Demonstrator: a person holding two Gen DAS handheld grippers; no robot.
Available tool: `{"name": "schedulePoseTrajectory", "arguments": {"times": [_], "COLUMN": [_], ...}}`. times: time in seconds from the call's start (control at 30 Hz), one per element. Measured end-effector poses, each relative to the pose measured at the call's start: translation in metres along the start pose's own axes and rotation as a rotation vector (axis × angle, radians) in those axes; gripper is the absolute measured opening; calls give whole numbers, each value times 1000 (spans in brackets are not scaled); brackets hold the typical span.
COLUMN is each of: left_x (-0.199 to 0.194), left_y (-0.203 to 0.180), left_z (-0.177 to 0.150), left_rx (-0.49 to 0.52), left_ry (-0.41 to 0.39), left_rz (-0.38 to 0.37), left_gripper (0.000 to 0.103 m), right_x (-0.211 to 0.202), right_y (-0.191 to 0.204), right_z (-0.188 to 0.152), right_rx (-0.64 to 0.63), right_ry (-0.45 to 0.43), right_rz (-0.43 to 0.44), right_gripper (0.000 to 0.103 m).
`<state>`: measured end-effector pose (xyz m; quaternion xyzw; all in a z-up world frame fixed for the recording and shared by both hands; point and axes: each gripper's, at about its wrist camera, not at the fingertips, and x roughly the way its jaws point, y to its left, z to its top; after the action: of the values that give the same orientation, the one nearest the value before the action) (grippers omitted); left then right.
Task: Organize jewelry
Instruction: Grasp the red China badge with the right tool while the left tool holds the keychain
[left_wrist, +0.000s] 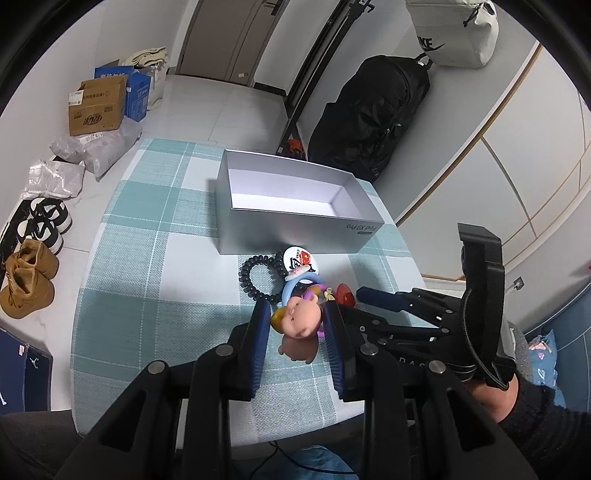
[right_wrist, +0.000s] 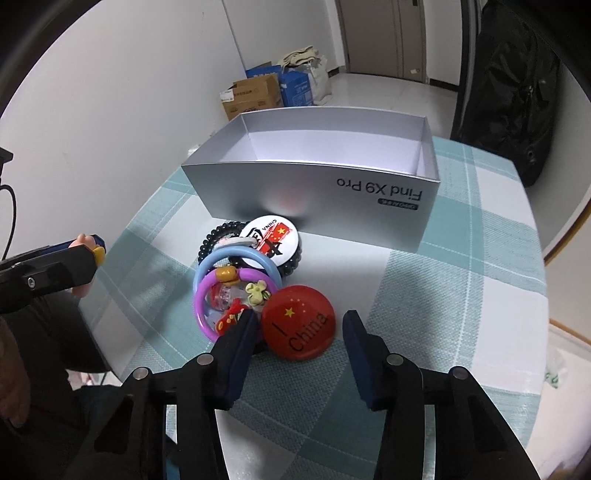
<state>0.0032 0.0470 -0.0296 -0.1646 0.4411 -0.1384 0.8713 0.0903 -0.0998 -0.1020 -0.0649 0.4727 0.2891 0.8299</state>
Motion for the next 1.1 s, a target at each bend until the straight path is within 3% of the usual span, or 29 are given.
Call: {"name": "schedulePoseTrajectory", "arguments": {"times": [0.23,0.6,1.1], "left_x": [1,4,17], "left_y": [2,0,-9], "left_z": [1,3,6], "left_rx": [-20,-26,-25], "left_ry": [8,12,36], "left_rz": [-6,-4,9], "left_gripper": [24,24,24], "right_x": [5,-3,-28], "right_y": [1,-14,-31], "right_z": [4,4,-3], "right_rx": [-16,88,147], "right_ry": [8,3,-55], "right_rz": [5,94,72], "right_gripper": [43,30,8]}}
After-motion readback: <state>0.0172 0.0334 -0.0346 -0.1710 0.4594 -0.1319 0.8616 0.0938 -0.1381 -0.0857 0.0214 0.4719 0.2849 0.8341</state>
